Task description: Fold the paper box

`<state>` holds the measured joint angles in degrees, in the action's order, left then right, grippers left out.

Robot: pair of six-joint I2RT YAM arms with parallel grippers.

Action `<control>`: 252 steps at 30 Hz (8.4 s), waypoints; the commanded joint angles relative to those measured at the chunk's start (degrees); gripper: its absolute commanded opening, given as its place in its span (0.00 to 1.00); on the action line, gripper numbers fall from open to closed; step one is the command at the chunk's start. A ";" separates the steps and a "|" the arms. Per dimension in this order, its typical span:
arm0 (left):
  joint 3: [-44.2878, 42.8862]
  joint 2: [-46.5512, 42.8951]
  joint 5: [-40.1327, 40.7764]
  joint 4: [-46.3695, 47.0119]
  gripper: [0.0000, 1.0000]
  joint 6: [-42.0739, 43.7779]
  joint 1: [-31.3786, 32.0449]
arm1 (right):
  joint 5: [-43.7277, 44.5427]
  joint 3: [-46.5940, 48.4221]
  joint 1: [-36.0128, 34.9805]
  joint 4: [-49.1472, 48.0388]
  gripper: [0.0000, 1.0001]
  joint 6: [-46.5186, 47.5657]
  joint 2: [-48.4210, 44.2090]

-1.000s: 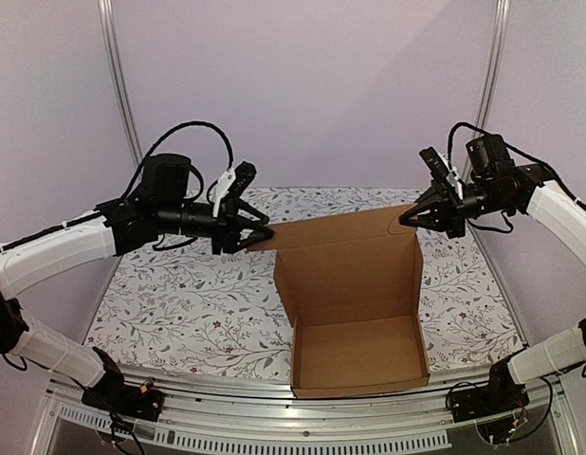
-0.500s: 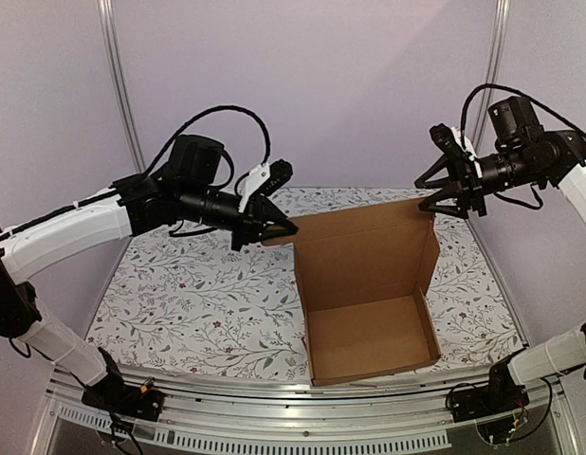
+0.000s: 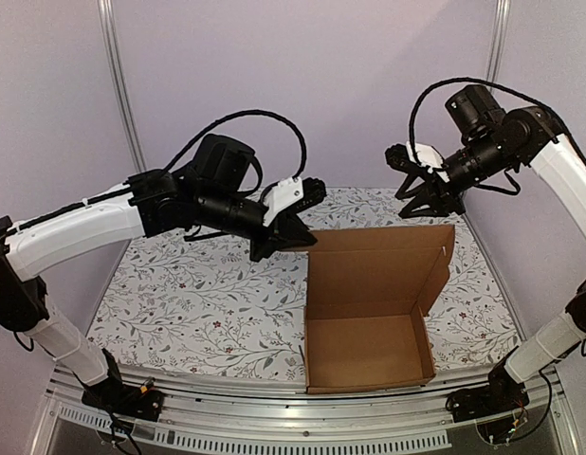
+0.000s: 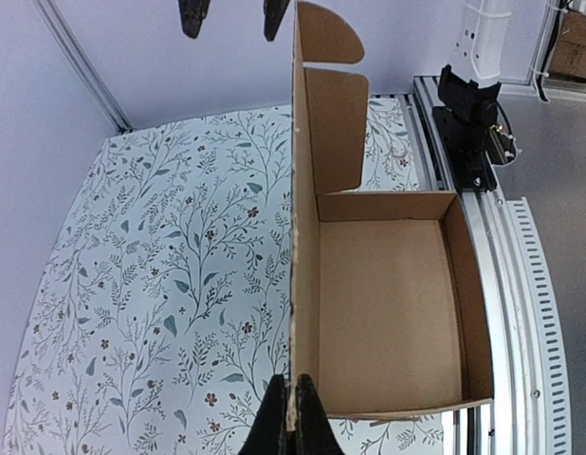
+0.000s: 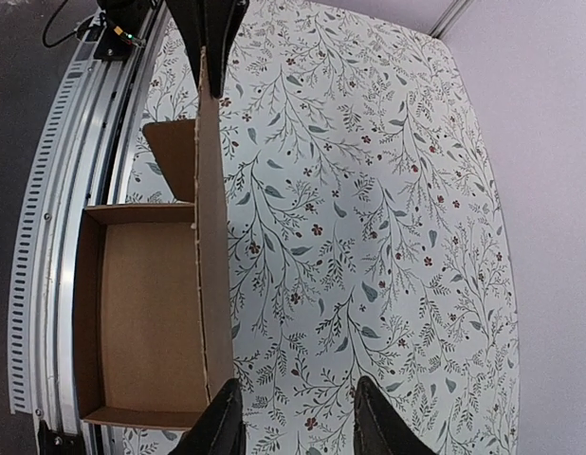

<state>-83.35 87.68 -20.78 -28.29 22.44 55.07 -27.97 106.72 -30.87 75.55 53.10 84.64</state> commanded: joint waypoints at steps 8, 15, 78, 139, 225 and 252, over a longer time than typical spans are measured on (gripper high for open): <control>-2.83 0.06 4.85 -0.62 0.00 2.79 0.92 | 2.78 3.51 -4.63 11.88 0.51 -1.33 0.85; -2.29 -1.55 4.76 0.57 0.00 2.81 1.00 | 6.29 1.46 -5.39 11.72 0.43 -3.07 3.76; 12.31 -8.62 -11.38 13.21 0.47 -4.11 -6.25 | 2.03 7.62 -5.54 10.58 0.00 -6.99 11.64; 7.64 -2.70 -9.36 9.63 0.00 -0.89 -5.02 | -0.16 3.08 -5.45 11.37 0.25 -5.11 7.60; 11.08 4.76 52.75 22.54 0.62 -32.89 9.91 | -23.21 -35.53 23.33 -16.69 0.66 -26.17 -13.09; 14.72 -8.94 40.96 15.21 0.77 -24.41 4.56 | -20.38 -22.91 29.49 0.65 0.73 -12.61 -15.29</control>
<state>-69.65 78.56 22.87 -7.35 -3.25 61.84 -49.69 82.72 -3.60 66.94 31.57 67.42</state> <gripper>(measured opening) 0.766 0.731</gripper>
